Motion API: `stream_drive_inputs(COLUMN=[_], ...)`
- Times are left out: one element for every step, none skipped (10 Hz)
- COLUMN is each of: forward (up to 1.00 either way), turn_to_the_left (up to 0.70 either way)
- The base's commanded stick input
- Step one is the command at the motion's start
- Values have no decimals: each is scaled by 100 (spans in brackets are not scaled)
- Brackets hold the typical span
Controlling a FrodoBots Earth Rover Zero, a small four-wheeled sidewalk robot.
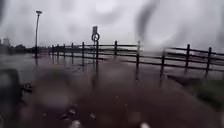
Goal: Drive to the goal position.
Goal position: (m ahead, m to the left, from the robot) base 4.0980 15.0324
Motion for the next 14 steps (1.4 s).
stream_drive_inputs(forward=[70,70,70,70,70,70,70,70,70,70,70,70,70,70], turn_to_the_left=[0,22,35,35,35,35,35,35,35,35,35,35,35,35])
